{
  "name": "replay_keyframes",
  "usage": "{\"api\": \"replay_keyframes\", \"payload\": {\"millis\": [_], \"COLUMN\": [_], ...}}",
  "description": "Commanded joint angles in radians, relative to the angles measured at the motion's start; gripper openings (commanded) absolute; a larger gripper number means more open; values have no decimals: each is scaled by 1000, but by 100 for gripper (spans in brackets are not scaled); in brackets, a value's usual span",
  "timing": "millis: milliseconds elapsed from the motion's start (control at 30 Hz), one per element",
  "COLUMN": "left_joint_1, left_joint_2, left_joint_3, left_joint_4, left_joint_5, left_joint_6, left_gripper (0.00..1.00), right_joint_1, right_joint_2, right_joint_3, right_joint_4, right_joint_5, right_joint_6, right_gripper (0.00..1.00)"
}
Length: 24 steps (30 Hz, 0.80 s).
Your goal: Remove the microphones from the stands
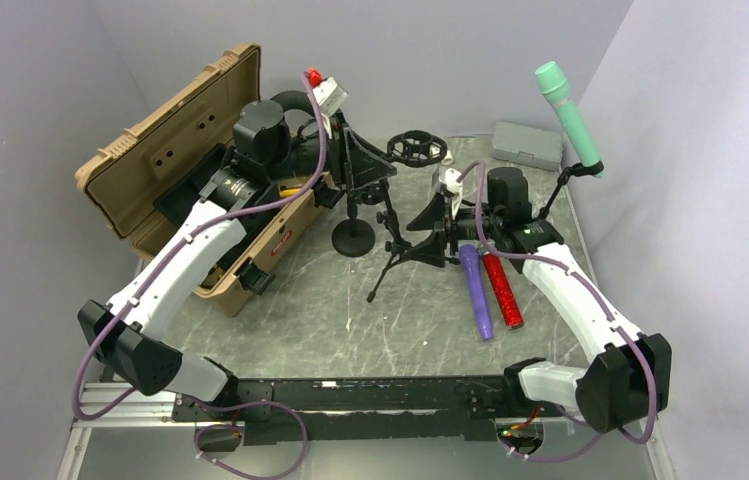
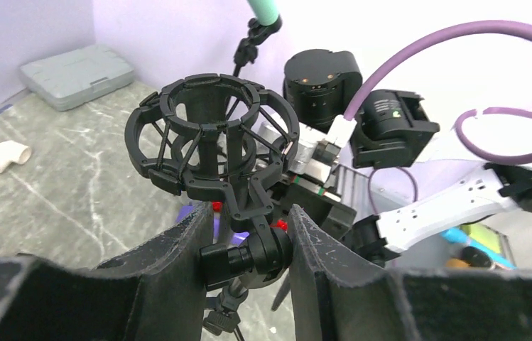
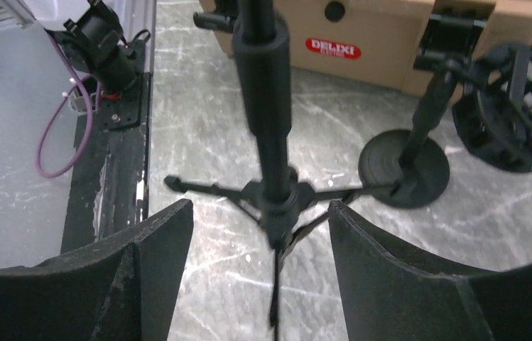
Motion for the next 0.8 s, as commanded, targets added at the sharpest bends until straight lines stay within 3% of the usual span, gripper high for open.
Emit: {"api": "replay_keyframes", "payload": {"millis": [0, 200, 667, 767], "left_joint_1": [2, 3, 10, 15], "left_joint_2": [-1, -6, 1, -3], "left_joint_3": [57, 39, 27, 21], "left_joint_4": [134, 178, 222, 224], "left_joint_5": [65, 76, 69, 66], "left_joint_6": [-142, -206, -251, -251], "left_gripper": [0, 0, 0, 0], "right_joint_1": [35, 72, 98, 100], "right_joint_2": [6, 26, 26, 20], "right_joint_3": [60, 82, 17, 6], "right_joint_4": [192, 205, 210, 210], "right_joint_5": [-22, -3, 4, 14], "right_joint_6": [85, 92, 88, 89], "right_gripper": [71, 65, 36, 26]}}
